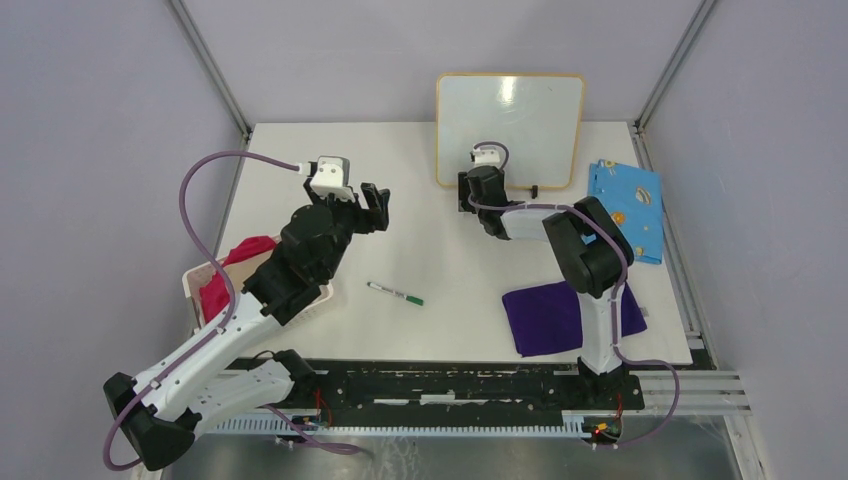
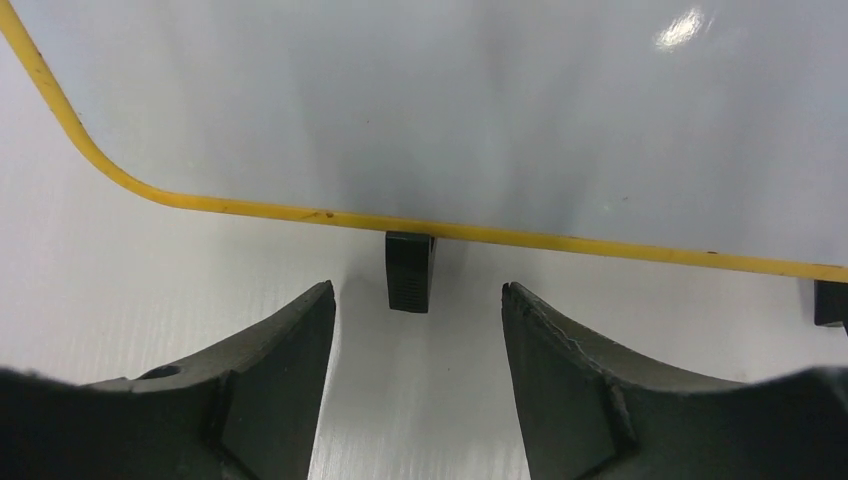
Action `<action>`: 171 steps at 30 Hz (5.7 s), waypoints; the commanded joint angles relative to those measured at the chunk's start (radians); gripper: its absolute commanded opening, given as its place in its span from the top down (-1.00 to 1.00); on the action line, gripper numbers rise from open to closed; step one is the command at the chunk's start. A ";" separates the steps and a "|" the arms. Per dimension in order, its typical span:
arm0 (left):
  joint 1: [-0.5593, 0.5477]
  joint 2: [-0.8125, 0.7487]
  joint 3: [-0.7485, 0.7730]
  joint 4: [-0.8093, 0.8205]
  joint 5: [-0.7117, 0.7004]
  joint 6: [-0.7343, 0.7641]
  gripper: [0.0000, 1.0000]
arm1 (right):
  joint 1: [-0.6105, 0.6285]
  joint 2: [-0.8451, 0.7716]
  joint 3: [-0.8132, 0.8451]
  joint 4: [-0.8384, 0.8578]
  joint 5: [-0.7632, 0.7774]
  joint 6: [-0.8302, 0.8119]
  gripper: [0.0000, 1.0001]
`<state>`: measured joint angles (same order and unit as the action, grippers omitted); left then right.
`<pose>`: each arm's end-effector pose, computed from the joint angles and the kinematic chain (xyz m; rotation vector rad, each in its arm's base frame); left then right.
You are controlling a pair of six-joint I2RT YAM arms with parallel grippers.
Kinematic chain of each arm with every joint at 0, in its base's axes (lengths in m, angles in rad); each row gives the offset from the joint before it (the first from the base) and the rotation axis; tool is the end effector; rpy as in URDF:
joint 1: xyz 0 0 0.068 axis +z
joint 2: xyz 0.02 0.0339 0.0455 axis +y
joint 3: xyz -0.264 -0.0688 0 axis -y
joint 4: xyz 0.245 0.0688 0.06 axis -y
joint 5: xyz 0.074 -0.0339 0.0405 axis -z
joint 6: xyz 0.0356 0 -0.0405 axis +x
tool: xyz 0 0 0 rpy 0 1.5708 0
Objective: Write a sentence on the whiteboard
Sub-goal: Move the whiteboard to the center of the board.
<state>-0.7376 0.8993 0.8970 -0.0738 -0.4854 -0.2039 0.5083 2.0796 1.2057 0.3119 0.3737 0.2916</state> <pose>0.1637 -0.1263 0.3716 0.0681 1.6464 -0.3206 0.3929 0.2040 0.1376 -0.0091 2.0910 0.0849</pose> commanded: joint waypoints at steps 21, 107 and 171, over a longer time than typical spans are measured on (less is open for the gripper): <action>-0.006 0.002 0.034 0.026 0.027 -0.010 -0.58 | -0.010 0.069 0.101 0.030 0.016 0.011 0.09; -0.052 0.040 0.025 0.018 -0.034 0.016 -0.58 | 0.544 -0.238 -0.160 -0.162 0.207 0.361 -0.26; -0.077 -0.020 -0.002 0.046 -0.063 0.077 -0.58 | 0.160 -0.487 -0.640 0.164 -0.049 0.045 0.37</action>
<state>-0.8093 0.8894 0.8928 -0.0731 -0.5236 -0.1726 0.6651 1.5871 0.5282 0.4465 0.3588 0.3347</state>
